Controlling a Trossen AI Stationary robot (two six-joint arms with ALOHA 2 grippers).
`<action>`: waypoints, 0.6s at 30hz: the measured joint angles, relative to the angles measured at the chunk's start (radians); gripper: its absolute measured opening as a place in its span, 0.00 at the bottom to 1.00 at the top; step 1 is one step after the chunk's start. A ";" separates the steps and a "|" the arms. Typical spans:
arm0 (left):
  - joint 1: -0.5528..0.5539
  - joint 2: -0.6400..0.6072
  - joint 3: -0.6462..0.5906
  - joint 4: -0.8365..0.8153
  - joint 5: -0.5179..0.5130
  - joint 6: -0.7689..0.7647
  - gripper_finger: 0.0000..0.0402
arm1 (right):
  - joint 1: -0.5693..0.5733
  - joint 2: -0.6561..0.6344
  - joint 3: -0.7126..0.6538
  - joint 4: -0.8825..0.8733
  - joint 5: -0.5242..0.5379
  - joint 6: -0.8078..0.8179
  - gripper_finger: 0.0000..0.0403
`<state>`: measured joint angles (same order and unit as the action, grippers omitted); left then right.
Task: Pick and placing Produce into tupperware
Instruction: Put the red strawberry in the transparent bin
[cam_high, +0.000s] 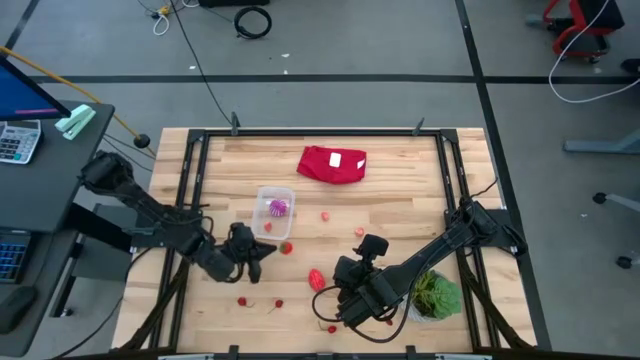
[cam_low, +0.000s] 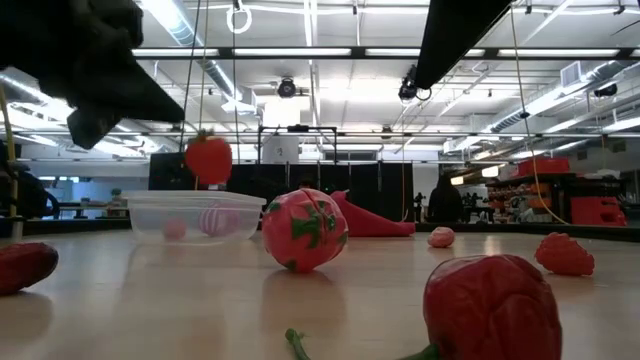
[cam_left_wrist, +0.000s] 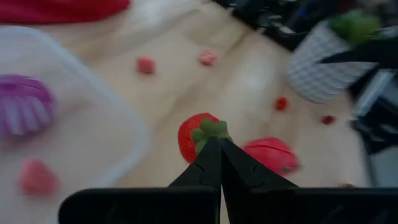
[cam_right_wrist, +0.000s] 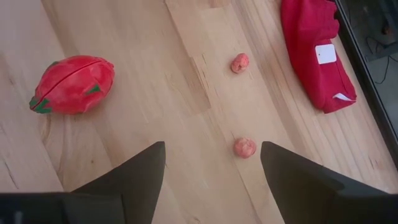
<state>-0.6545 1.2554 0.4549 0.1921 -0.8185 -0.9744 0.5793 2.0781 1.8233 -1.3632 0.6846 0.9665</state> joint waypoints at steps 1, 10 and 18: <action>0.015 -0.001 0.000 -0.020 0.000 -0.001 0.01 | 0.000 0.000 0.000 0.000 0.000 0.000 0.68; 0.099 -0.002 0.000 -0.065 0.000 0.026 0.01 | 0.000 0.000 0.000 0.000 0.000 0.000 0.68; 0.120 -0.002 0.000 -0.065 -0.061 0.043 0.01 | 0.000 0.000 0.000 0.000 0.000 0.000 0.68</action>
<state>-0.5346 1.2537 0.4545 0.1276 -0.8791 -0.9310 0.5791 2.0781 1.8231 -1.3633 0.6846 0.9665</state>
